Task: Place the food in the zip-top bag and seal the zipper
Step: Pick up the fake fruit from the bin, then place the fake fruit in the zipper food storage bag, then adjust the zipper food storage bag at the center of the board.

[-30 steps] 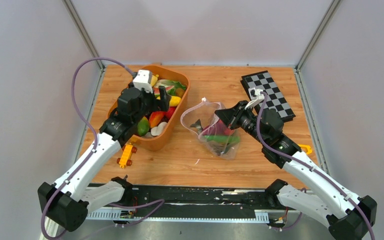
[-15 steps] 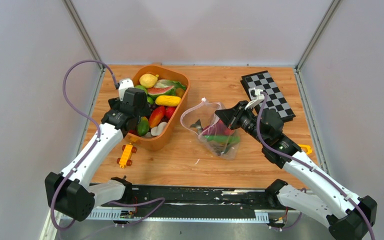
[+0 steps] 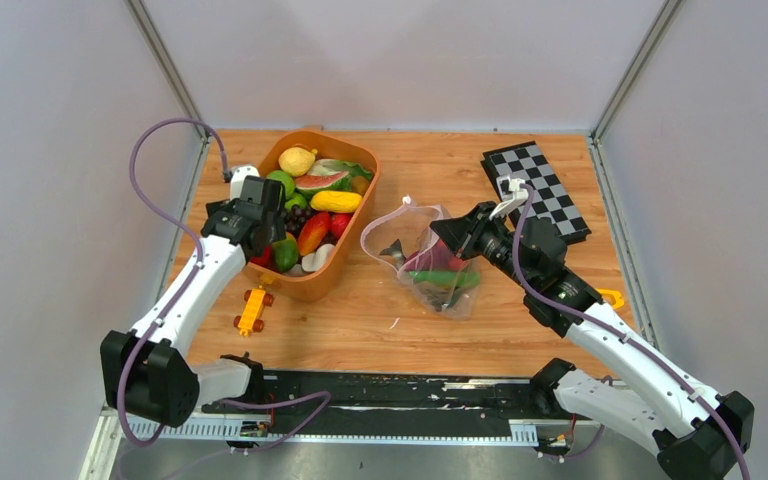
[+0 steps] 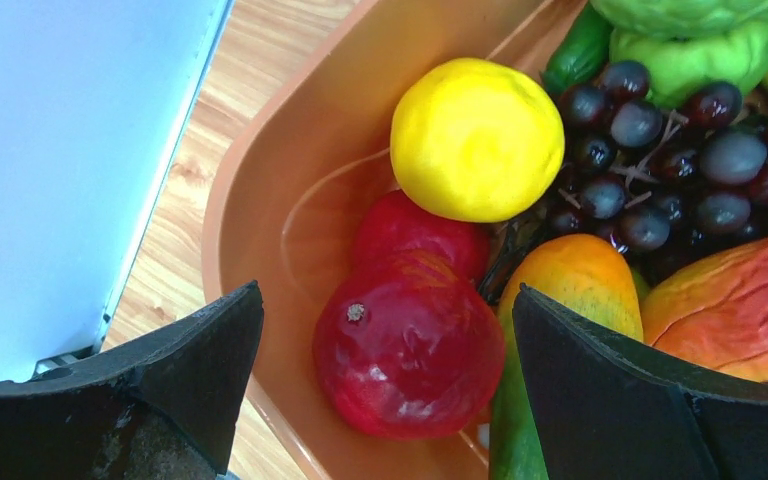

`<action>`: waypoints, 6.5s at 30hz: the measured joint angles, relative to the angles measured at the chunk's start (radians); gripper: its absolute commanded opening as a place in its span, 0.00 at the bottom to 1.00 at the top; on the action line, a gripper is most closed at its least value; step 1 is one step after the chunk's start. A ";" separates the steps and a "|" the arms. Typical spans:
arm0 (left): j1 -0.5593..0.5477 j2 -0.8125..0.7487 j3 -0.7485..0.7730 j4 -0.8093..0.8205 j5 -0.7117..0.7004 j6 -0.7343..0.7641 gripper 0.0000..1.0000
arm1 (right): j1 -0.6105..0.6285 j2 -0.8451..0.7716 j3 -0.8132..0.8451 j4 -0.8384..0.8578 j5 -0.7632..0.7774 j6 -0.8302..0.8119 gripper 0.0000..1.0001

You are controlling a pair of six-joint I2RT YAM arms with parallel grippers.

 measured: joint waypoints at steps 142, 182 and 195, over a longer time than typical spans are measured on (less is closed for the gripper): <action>-0.724 -0.148 -0.147 0.559 0.678 -0.149 0.72 | -0.015 0.049 -0.005 0.067 0.014 0.090 0.00; -0.741 -0.123 0.191 0.347 0.599 0.374 0.00 | -0.141 0.027 0.234 -0.096 -0.126 -0.206 0.60; -0.727 -0.171 0.232 0.120 0.730 0.646 0.00 | -0.366 -0.112 0.108 -0.031 -0.224 -0.381 0.53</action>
